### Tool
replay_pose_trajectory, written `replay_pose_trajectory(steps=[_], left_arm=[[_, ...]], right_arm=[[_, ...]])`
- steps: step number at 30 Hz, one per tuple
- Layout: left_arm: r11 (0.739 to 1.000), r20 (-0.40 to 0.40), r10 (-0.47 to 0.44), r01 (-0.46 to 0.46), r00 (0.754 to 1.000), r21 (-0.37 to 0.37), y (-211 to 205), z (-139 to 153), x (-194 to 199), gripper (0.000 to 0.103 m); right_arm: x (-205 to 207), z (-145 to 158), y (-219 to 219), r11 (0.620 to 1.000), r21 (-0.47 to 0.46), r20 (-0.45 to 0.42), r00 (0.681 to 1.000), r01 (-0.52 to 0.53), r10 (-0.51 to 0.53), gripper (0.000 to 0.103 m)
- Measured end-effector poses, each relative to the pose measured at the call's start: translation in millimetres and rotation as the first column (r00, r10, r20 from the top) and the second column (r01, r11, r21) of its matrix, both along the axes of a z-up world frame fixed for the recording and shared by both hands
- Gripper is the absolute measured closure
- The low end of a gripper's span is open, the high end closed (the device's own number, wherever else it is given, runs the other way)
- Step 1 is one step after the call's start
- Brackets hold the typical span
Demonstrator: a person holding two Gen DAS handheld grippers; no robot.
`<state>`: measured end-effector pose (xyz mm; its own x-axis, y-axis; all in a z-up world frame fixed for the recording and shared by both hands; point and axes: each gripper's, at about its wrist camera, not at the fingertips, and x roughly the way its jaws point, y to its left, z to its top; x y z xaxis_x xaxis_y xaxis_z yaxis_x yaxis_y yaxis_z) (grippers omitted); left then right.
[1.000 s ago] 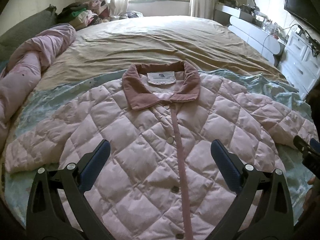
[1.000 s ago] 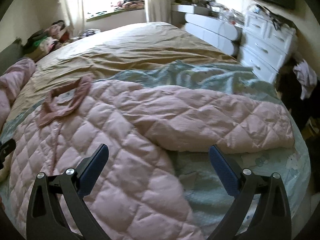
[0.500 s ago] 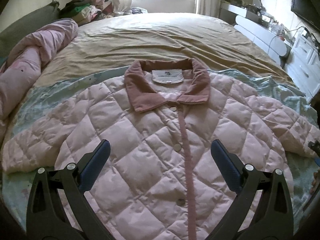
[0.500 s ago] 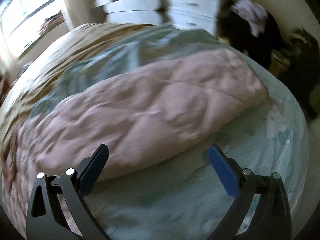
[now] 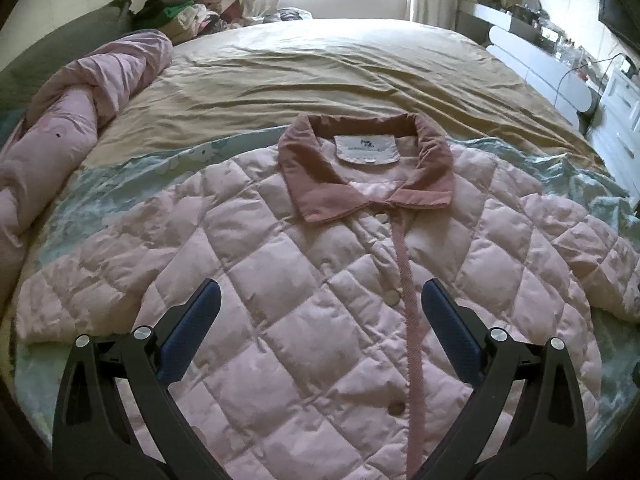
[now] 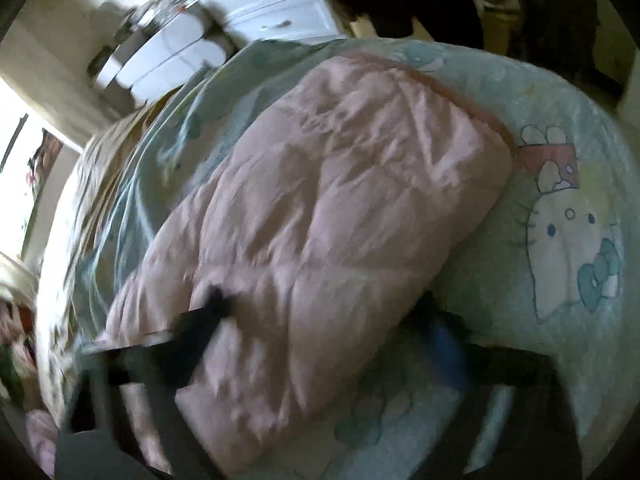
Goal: Fold large clothes
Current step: 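Lift the sleeve with the right gripper and fold it across the jacket front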
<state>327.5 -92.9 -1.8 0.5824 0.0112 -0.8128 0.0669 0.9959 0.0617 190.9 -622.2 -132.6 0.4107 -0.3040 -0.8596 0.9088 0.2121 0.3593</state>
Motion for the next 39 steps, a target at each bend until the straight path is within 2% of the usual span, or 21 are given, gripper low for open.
replay_pose_trajectory(steps=[1,3,8,12,16,25,27,31,39], left_arm=[[1.000,-0.002,-0.003,0.003,1.000,-0.007,0,1,-2,0.009],[1.000,-0.003,-0.008,0.008,1.000,-0.010,1,4,-4,0.009],[1.000,0.026,-0.010,0.010,1.000,-0.003,4,19,-8,0.009],[0.999,0.041,-0.003,0.005,0.999,-0.032,11,34,-14,0.009],[0.999,0.058,0.003,0.000,0.998,-0.044,20,44,-22,0.009],[0.993,0.061,0.054,-0.047,0.997,-0.105,58,48,-20,0.009],[0.990,0.054,0.063,-0.055,0.997,-0.129,65,47,-20,0.009],[0.992,0.055,0.065,-0.058,0.996,-0.116,76,45,-20,0.009],[0.985,0.051,0.082,-0.073,0.995,-0.155,100,46,-16,0.009]], right_arm=[[-3,1,-2,1.000,0.001,0.014,1.000,0.006,-0.006,0.043],[-10,4,-7,1.000,0.008,0.071,0.997,0.021,-0.021,0.065],[-12,45,7,0.990,-0.129,0.171,0.982,-0.064,0.085,0.082],[-2,89,30,0.955,-0.255,0.215,0.954,-0.149,0.207,0.086],[12,119,50,0.923,-0.321,0.237,0.925,-0.214,0.296,0.087],[48,176,113,0.824,-0.446,0.265,0.828,-0.348,0.493,0.089],[54,186,127,0.801,-0.471,0.256,0.812,-0.370,0.525,0.089],[72,203,157,0.749,-0.515,0.232,0.773,-0.417,0.590,0.089],[102,230,221,0.657,-0.572,0.209,0.687,-0.491,0.696,0.089]])
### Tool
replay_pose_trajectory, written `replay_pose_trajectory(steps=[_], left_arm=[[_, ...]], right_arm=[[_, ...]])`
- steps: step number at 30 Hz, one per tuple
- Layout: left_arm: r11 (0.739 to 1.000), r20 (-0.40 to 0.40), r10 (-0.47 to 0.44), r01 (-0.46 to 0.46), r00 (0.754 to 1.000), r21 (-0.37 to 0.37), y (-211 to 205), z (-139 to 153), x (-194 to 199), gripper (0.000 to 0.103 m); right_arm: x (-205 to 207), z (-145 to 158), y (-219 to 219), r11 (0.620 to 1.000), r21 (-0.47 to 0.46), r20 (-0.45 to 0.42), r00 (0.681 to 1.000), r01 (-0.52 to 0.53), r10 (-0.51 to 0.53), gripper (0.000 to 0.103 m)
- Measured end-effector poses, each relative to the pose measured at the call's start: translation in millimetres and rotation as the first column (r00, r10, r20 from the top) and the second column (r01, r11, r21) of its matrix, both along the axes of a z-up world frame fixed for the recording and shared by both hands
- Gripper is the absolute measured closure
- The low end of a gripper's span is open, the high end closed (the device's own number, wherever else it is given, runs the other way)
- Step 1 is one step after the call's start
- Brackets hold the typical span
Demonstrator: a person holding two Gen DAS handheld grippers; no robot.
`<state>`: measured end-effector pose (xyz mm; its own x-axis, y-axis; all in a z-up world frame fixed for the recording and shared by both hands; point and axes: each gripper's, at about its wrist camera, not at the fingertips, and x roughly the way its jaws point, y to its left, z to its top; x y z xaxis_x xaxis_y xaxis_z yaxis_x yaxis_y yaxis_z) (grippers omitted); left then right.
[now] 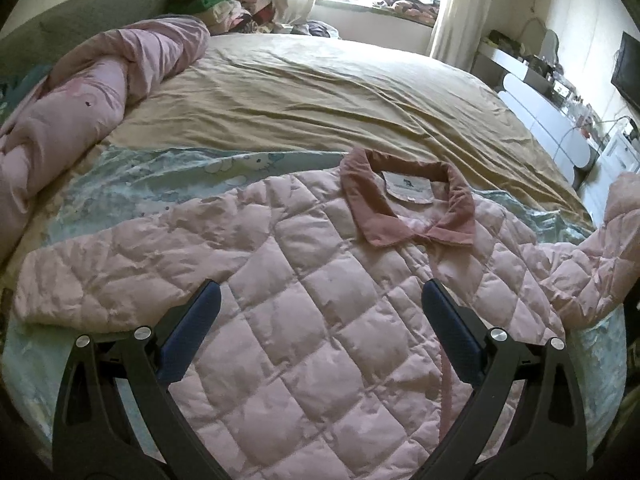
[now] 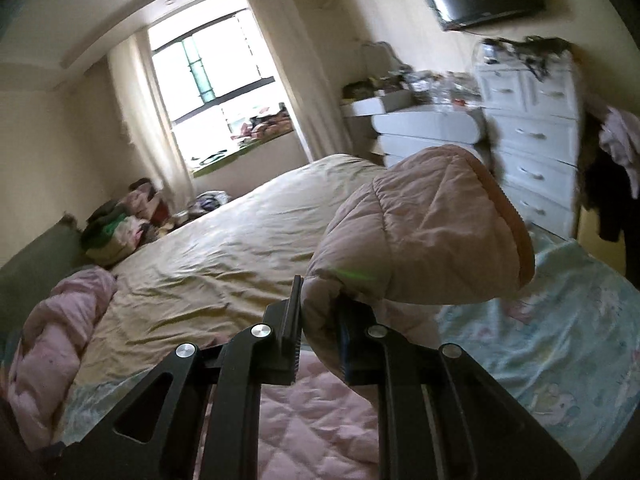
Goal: Fold large clothes
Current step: 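Lift the sleeve with the right gripper and fold it across the jacket front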
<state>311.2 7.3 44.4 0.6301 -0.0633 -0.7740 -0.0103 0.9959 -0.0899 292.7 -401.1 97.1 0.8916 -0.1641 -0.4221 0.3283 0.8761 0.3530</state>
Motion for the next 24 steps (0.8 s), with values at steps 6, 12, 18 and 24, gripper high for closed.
replay_pose_trajectory(steps=[6,12,18,24], left_arm=[[1.000,0.009,0.002,-0.002,1.000,-0.009,17,4,2,0.009],[1.000,0.016,0.016,-0.016,1.000,-0.024,37,6,7,0.009],[0.998,0.019,0.028,-0.027,0.999,-0.055,53,4,11,0.009],[0.997,0.014,0.024,-0.022,1.000,-0.073,56,-3,14,0.009]], right_arm=[[25,9,52,0.992,-0.061,0.008,0.994,-0.111,0.112,0.089],[51,-1,108,0.972,-0.095,-0.017,0.977,-0.214,0.213,0.089],[70,-29,167,0.940,-0.109,-0.061,0.946,-0.325,0.319,0.089],[83,-70,215,0.902,-0.105,-0.128,0.906,-0.418,0.404,0.089]])
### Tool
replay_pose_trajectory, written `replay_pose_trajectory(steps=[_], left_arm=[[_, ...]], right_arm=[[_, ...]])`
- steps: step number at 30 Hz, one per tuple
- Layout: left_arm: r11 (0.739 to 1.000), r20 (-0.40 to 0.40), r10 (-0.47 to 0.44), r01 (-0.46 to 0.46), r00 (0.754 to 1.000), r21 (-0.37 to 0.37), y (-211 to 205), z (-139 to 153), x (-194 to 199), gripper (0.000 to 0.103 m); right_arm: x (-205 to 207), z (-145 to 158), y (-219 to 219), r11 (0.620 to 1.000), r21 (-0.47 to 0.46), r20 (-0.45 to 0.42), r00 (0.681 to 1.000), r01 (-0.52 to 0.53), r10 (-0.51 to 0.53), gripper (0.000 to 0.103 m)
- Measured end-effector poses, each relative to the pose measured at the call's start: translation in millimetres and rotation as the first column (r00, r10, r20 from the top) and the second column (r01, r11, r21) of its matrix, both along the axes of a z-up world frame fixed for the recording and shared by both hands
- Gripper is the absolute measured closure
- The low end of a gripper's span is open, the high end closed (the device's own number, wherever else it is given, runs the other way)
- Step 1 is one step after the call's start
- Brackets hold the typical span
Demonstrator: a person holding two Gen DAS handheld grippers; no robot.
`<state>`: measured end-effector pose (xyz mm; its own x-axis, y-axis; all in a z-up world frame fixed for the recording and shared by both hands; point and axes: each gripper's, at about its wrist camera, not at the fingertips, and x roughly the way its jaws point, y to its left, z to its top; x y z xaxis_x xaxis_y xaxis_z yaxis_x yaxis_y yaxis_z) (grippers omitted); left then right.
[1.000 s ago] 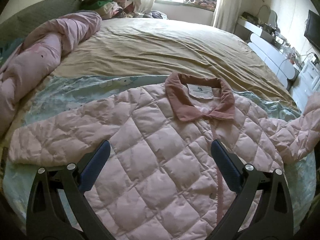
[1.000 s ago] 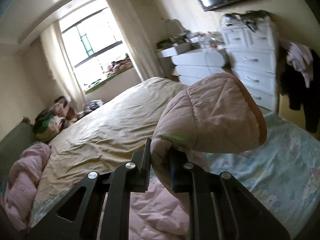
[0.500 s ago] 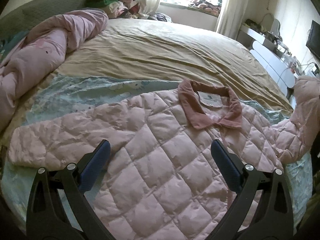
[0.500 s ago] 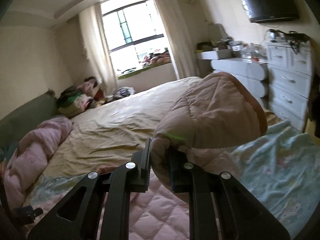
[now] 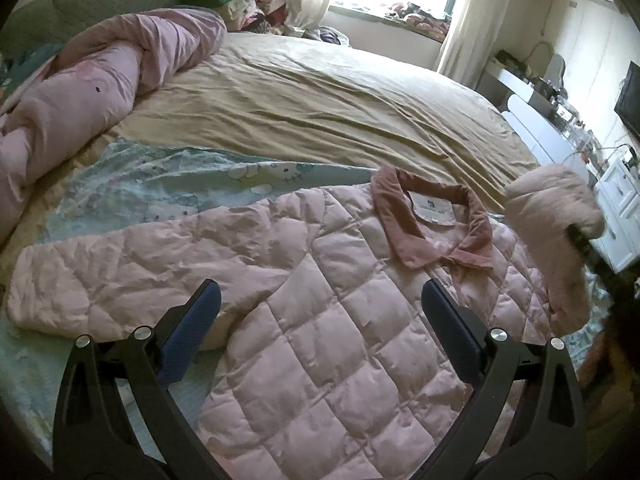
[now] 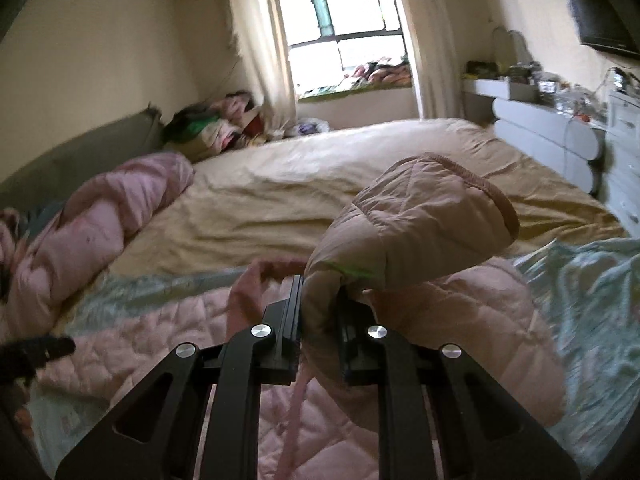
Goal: Fold large clothes
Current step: 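Lift the sleeve with the right gripper and fold it across the jacket front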
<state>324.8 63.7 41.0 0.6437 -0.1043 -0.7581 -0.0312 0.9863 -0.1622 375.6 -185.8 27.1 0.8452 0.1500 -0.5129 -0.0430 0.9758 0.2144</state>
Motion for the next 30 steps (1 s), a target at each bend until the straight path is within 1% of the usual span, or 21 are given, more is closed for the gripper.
replay_pose_trajectory(steps=[5,6,7,8,9,10,11,12,13,15,17,19,20,22,23,24,26,30], left_arm=[[1.000,-0.019,-0.007,0.007,1.000,-0.015,0,-12,4,0.009],[1.000,-0.023,-0.011,0.011,1.000,-0.018,-1,-16,4,0.009],[1.000,-0.027,-0.016,0.016,0.999,-0.016,-2,-19,4,0.009],[1.000,-0.031,-0.021,0.021,0.999,-0.013,-3,-21,5,0.009],[1.000,-0.035,-0.024,0.024,0.999,-0.009,-4,-25,5,0.009],[1.000,-0.038,-0.027,0.027,0.999,-0.010,-4,-27,5,0.009],[0.999,-0.041,-0.031,0.031,0.999,-0.012,-4,-28,5,0.009],[0.999,-0.043,-0.030,0.030,0.999,-0.012,-3,-31,6,0.009],[0.999,-0.046,-0.029,0.029,0.999,-0.016,-2,-32,6,0.009],[0.999,-0.046,-0.025,0.024,0.999,-0.032,1,-34,7,0.009],[0.998,-0.047,-0.023,0.020,0.999,-0.053,4,-34,9,0.009],[0.997,-0.051,-0.019,0.015,0.998,-0.082,8,-35,12,0.009],[0.995,-0.052,-0.017,0.012,0.999,-0.096,10,-35,12,0.009],[0.992,-0.049,-0.008,0.002,0.999,-0.124,17,-34,14,0.009],[0.992,-0.051,-0.002,-0.005,0.999,-0.126,20,-34,14,0.009],[0.992,-0.050,0.004,-0.010,0.999,-0.126,23,-33,15,0.009],[0.992,-0.049,0.003,-0.009,0.999,-0.129,26,-33,16,0.009],[0.988,-0.055,0.022,-0.030,0.998,-0.152,34,-34,21,0.009]], right_arm=[[3,-44,33,0.998,0.003,-0.085,0.994,-0.067,0.067,0.089],[3,-53,38,0.997,0.001,-0.104,0.992,-0.077,0.077,0.086],[2,-64,43,0.996,0.010,-0.123,0.989,-0.086,0.086,0.085],[0,-71,45,0.995,0.028,-0.141,0.986,-0.091,0.094,0.079],[-2,-80,47,0.992,0.063,-0.167,0.979,-0.107,0.116,0.064],[-5,-86,46,0.990,0.086,-0.179,0.976,-0.111,0.125,0.059],[-10,-91,45,0.990,0.109,-0.192,0.975,-0.092,0.112,0.047],[-14,-93,41,0.989,0.136,-0.208,0.974,-0.060,0.088,0.039],[-18,-95,35,0.983,0.180,-0.216,0.974,-0.024,0.063,0.037],[-23,-96,24,0.965,0.261,-0.213,0.977,0.027,0.031,0.036],[-21,-93,22,0.954,0.294,-0.198,0.980,0.051,0.008,0.035],[-17,-85,31,0.952,0.305,-0.175,0.984,0.028,0.027,0.037],[-15,-82,38,0.952,0.306,-0.163,0.985,0.003,0.050,0.039],[-13,-75,56,0.957,0.282,-0.148,0.983,-0.062,0.107,0.040],[-11,-75,70,0.966,0.244,-0.160,0.978,-0.090,0.132,0.040],[-10,-75,75,0.967,0.231,-0.168,0.975,-0.107,0.148,0.042],[-9,-82,89,0.969,0.199,-0.202,0.961,-0.148,0.189,0.043],[-14,-99,102,0.950,0.217,-0.284,0.916,-0.225,0.282,0.043]])
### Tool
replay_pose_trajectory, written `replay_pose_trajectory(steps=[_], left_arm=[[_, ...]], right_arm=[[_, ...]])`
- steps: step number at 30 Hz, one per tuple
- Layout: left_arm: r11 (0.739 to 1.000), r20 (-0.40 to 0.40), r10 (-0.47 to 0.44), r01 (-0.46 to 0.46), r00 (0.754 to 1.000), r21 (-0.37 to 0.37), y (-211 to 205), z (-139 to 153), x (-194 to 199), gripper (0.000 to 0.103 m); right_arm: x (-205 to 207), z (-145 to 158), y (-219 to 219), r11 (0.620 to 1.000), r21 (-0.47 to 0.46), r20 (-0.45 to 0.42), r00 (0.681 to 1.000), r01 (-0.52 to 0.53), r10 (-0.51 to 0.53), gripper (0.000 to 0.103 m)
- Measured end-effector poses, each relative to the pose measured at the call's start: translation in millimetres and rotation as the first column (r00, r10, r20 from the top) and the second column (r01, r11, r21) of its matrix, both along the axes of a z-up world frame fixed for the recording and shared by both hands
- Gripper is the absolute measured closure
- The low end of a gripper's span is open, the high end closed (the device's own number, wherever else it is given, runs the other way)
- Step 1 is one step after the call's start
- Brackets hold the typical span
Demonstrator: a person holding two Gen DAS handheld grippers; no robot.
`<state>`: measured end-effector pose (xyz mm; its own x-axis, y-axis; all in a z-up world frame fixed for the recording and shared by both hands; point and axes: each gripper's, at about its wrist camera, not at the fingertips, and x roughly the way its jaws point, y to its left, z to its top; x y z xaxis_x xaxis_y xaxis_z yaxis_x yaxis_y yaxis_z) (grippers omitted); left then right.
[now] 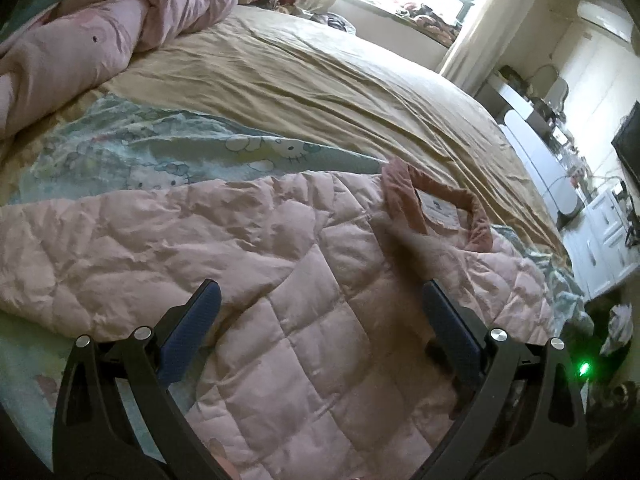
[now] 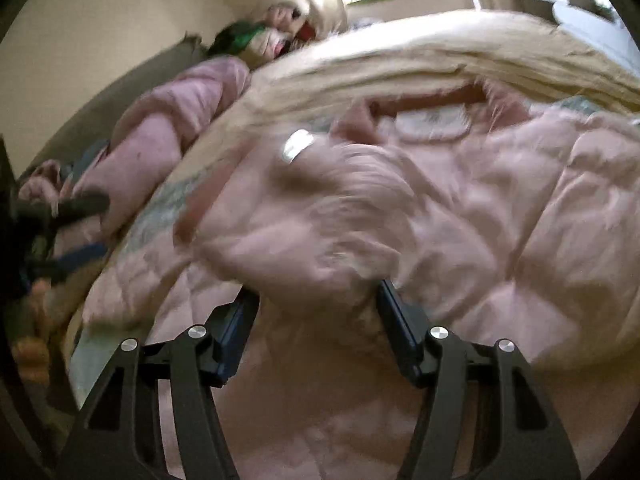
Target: Fold large clothes
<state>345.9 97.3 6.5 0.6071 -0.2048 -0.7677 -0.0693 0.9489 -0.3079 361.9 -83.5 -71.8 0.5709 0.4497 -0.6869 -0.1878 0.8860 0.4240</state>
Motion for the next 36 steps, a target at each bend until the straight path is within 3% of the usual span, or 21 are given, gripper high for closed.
replay_pose_trajectory(steps=[6,13,15,17,18,19,20,23,28,31,36], left_arm=[[0.999,-0.056,-0.030,0.028,0.998,-0.039,-8,-24,15,0.009],[0.993,-0.133,-0.105,0.097,0.986,-0.064,-52,-57,38,0.009],[0.992,-0.142,-0.115,0.106,0.983,-0.069,-63,-62,43,0.024],[0.990,-0.139,-0.140,0.134,0.980,-0.051,-75,-66,46,0.056],[0.988,-0.142,-0.154,0.154,0.978,-0.008,-84,-68,46,0.059],[0.985,-0.140,-0.157,0.166,0.978,0.050,-90,-69,45,0.071],[0.976,-0.128,-0.174,0.188,0.976,0.106,-97,-71,42,0.097],[0.967,-0.063,-0.215,0.222,0.975,0.126,-97,-58,29,0.100],[0.948,0.089,-0.243,0.216,0.966,0.235,-86,-7,-1,0.101],[0.940,0.073,-0.241,0.214,0.968,0.267,-72,-10,-1,0.100],[0.940,-0.023,-0.193,0.191,0.981,0.283,-60,-52,8,0.100]], right_arm=[[-27,16,-22,0.999,0.030,0.006,1.000,-0.014,0.014,0.043],[-61,39,-79,0.991,-0.114,0.073,0.996,0.066,-0.058,0.043],[-68,38,-93,0.984,-0.150,0.083,0.993,0.099,-0.087,0.043],[-79,39,-114,0.972,-0.189,0.088,0.988,0.141,-0.126,0.043],[-82,38,-120,0.966,-0.205,0.087,0.986,0.160,-0.144,0.043],[-82,35,-124,0.961,-0.216,0.086,0.984,0.173,-0.158,0.043],[-85,35,-135,0.955,-0.218,0.080,0.979,0.199,-0.186,0.043],[-90,37,-161,0.942,-0.217,0.076,0.967,0.256,-0.245,0.043],[-82,56,-189,0.912,-0.239,0.122,0.942,0.332,-0.311,0.043],[-67,68,-197,0.899,-0.260,0.130,0.935,0.352,-0.329,0.042],[-26,69,-189,0.904,-0.306,0.102,0.955,0.298,-0.280,0.040]])
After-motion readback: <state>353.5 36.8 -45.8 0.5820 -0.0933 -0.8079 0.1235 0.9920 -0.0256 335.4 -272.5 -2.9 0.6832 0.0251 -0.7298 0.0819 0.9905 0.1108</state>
